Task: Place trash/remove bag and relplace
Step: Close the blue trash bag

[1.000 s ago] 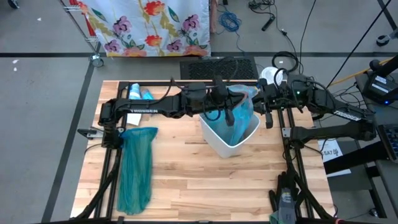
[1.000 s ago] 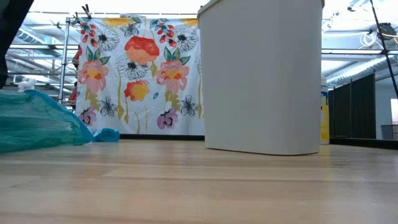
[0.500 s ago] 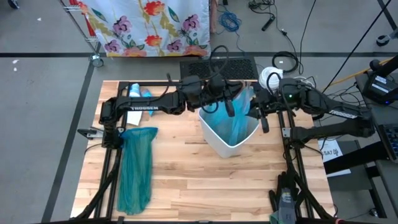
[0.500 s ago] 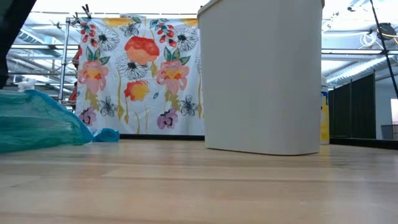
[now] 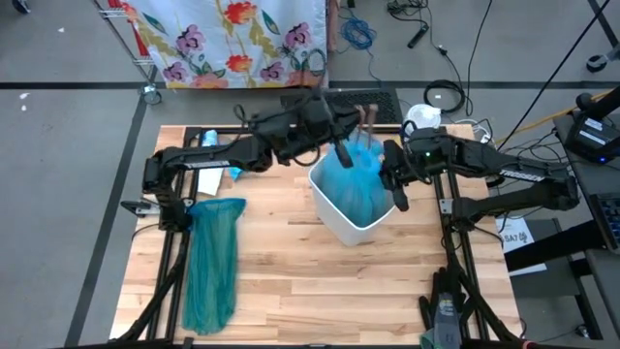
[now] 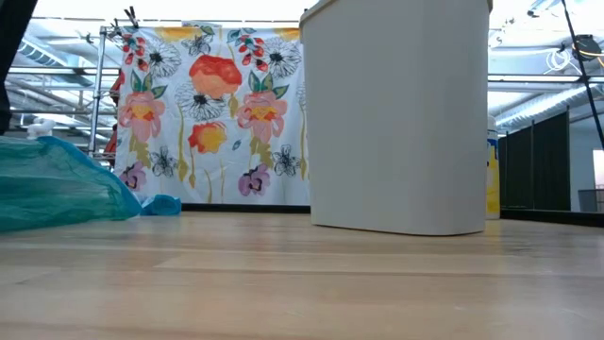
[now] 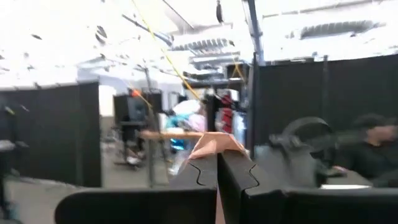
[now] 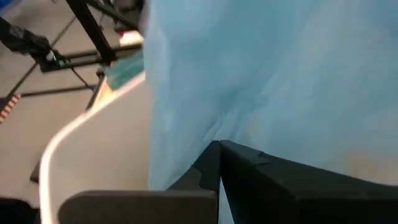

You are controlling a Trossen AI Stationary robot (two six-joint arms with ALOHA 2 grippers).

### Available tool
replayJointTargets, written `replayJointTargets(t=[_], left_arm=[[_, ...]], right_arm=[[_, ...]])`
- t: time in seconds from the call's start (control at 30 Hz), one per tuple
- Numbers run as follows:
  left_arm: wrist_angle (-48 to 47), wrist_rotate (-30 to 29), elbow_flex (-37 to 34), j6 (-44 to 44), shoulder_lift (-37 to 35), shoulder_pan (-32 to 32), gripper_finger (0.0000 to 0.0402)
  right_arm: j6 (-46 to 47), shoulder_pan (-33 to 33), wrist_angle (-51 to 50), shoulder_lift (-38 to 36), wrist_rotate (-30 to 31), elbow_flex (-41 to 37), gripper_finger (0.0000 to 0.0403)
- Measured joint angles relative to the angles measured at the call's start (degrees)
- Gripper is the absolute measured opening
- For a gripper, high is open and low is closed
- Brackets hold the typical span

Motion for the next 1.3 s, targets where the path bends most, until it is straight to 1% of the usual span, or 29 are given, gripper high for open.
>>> replayJointTargets(t=[0.07,0.2,0.27,0.4,0.5,0.6,0.73,0.9,1.07,1.13,1.23,1.3], left_arm=[[-1.37,-1.92,0.04,2.47,-1.33,0.05,0.0000],[-8.63,-4.27,0.04,2.85,-3.72,0.11,0.0000],[-10.18,-4.35,0.04,2.87,-4.06,0.09,0.0000],[-10.73,-4.40,0.04,2.76,-4.00,-0.02,0.0000],[-10.56,-4.37,0.04,1.91,-4.01,-0.07,0.0000],[-10.50,-4.29,0.04,1.89,-4.00,-0.51,0.0000],[-10.16,-4.22,0.04,1.88,-4.00,-1.06,0.0000],[-8.96,-4.15,0.04,1.87,-4.00,-1.62,0.0000],[-8.26,-4.12,0.04,1.85,-4.00,-2.34,0.0000],[-8.10,-4.11,0.02,1.85,-3.98,-2.66,0.0000],[-8.54,-4.11,0.02,1.76,-3.98,-2.76,0.0000],[-9.89,-4.14,0.02,1.76,-3.98,-3.04,0.0000]], right_arm=[[0.03,0.00,-2.06,0.12,-0.02,0.00,0.0000],[2.08,0.00,-3.15,-2.61,-0.15,0.77,0.0000],[3.22,0.01,-3.92,-3.93,-0.35,3.38,0.0000],[4.16,0.22,-8.95,-5.38,-0.43,10.65,0.0000],[2.72,0.17,-10.98,-5.50,0.17,15.80,0.0000],[-0.13,0.14,-9.04,-4.99,2.94,18.26,0.0000],[-2.91,-1.18,-5.70,-3.03,3.17,18.38,0.0000],[-5.32,-1.95,-1.80,1.42,2.87,18.19,0.0000],[-8.32,-1.92,6.25,4.71,2.71,18.32,0.0000],[-9.28,-1.92,9.21,5.78,2.18,18.32,0.0000],[-8.81,-1.95,13.55,6.94,-1.61,18.32,0.0000],[-8.50,-1.92,13.14,7.30,-1.79,18.33,0.0000]])
